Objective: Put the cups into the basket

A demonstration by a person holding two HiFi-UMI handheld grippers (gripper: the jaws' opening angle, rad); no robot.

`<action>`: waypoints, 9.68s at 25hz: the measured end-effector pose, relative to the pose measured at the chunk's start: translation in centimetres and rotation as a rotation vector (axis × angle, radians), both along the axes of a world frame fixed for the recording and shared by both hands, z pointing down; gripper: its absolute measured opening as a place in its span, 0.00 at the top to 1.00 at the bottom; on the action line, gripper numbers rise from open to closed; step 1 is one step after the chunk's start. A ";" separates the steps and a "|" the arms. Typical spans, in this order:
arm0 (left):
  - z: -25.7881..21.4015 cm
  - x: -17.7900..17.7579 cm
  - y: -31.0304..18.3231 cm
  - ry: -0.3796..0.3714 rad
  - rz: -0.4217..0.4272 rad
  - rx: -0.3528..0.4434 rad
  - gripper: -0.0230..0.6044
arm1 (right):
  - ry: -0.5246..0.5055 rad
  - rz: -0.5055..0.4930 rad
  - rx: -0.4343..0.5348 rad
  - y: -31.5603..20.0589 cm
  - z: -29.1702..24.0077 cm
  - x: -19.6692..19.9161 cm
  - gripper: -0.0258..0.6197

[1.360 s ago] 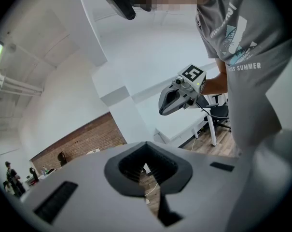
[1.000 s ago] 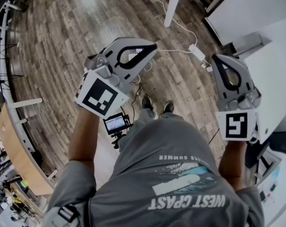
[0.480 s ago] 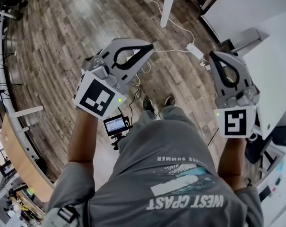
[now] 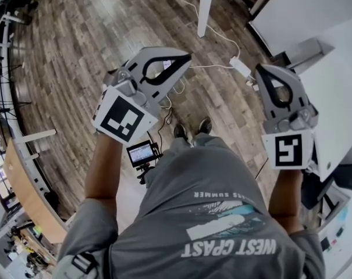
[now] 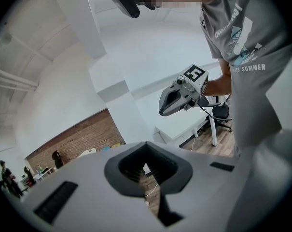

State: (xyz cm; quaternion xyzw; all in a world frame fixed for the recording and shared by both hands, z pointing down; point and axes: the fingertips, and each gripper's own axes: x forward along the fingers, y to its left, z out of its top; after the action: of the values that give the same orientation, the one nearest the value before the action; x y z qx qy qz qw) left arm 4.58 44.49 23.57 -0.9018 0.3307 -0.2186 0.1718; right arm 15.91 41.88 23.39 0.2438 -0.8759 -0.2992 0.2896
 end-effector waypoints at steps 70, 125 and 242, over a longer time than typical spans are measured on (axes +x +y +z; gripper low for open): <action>-3.0 -1.7 -21.0 0.053 0.074 0.066 0.97 | -0.001 0.042 0.030 -20.3 -2.1 -3.1 0.94; -0.6 0.5 -37.8 -0.001 0.141 0.007 0.97 | -0.031 0.104 -0.004 -36.7 0.1 -1.3 0.94; 7.9 -6.1 -79.6 0.050 0.100 -0.211 0.97 | 0.242 0.063 -0.634 -77.0 26.7 -8.9 0.81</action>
State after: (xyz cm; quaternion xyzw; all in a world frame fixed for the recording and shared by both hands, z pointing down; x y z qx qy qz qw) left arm -1.54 -35.07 31.48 -0.9354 0.2647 -0.2209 0.0783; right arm 7.03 -35.16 50.06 0.1315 -0.8765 -0.0296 0.4621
